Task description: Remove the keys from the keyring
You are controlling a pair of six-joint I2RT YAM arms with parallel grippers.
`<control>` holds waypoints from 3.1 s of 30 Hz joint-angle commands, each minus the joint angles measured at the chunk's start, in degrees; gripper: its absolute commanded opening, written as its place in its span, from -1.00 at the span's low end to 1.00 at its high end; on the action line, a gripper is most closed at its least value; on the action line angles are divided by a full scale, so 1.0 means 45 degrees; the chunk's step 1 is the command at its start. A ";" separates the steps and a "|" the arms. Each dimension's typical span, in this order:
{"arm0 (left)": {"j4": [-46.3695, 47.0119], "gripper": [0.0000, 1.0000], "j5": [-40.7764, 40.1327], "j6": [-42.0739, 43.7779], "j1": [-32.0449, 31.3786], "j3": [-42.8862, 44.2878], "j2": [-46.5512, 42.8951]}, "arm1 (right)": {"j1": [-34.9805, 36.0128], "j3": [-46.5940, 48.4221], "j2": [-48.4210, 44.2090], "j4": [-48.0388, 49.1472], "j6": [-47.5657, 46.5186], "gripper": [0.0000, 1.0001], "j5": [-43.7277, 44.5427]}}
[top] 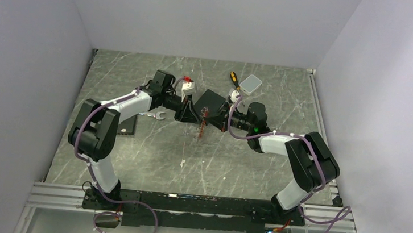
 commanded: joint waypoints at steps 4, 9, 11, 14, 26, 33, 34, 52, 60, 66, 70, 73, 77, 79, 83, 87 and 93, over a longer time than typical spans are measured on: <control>-0.0395 -0.42 0.0194 0.0561 0.0124 0.0549 -0.0016 | -0.0044 0.0186 0.0029 0.1148 0.0150 -1.00 -0.0358; -0.1998 -0.39 0.0115 0.1627 0.0187 0.1111 -0.0353 | -0.0076 0.0205 0.0142 0.1188 0.0215 -1.00 -0.0394; -0.2191 -0.39 0.0101 0.1727 0.0187 0.1194 -0.0403 | -0.0064 0.0216 0.0153 0.1198 0.0254 -1.00 -0.0441; -0.2064 -0.38 0.0083 0.1584 0.0187 0.1272 -0.0353 | -0.0064 0.0199 0.0138 0.1230 0.0291 -1.00 -0.0494; -0.2277 -0.43 0.0309 0.1481 0.0187 0.1739 -0.0276 | -0.0069 0.0267 0.0229 0.1000 0.0250 -1.00 -0.0336; -0.2117 -0.43 0.0102 0.1495 0.0196 0.1526 -0.0283 | -0.0103 0.0244 0.0191 0.1098 0.0388 -1.00 -0.0435; -0.1992 -0.43 0.0090 0.1401 0.0190 0.1499 -0.0247 | -0.0108 0.0271 0.0155 0.1099 0.0391 -1.00 -0.0465; -0.0719 -0.51 -0.0286 0.0710 0.0004 0.0805 0.0200 | -0.0103 0.0175 0.0073 0.1526 0.0680 -1.00 -0.0648; -0.0582 -0.63 -0.0294 0.0431 -0.0231 0.0709 0.0428 | -0.0103 0.0130 -0.0005 0.1575 0.0669 -1.00 -0.0632; -0.1126 -0.68 0.0243 0.0677 -0.0243 0.0741 0.0526 | -0.0113 0.0140 -0.0054 0.1469 0.0599 -1.00 -0.0473; -0.1089 -0.68 0.0336 0.0660 -0.0243 0.0652 0.0416 | -0.0109 0.0119 -0.0025 0.1511 0.0615 -1.00 -0.0475; -0.0724 -0.79 0.0398 0.0147 -0.0243 0.0634 0.0573 | -0.0103 0.0108 -0.0019 0.1716 0.0708 -1.00 -0.0562; -0.0011 -0.95 0.0508 -0.0674 -0.0243 0.0622 0.0933 | -0.0103 0.0066 -0.0062 0.1848 0.0726 -1.00 -0.0718; 0.0672 -0.97 0.0564 -0.1170 -0.0276 0.0369 0.0924 | -0.0103 0.0038 -0.0035 0.1924 0.0725 -1.00 -0.0769; 0.0743 -0.81 0.0666 -0.1035 -0.0456 0.0222 0.0739 | -0.0113 0.0004 0.0122 0.2016 0.0765 -1.00 -0.0715; 0.0441 -0.57 0.0893 -0.0725 -0.0448 0.0095 0.0164 | -0.0123 -0.0040 0.0212 0.2083 0.0825 -1.00 -0.0639; 0.0719 -0.52 0.1117 -0.1111 -0.0438 0.0082 0.0062 | -0.0122 -0.0037 0.0435 0.2377 0.1260 -1.00 -0.0604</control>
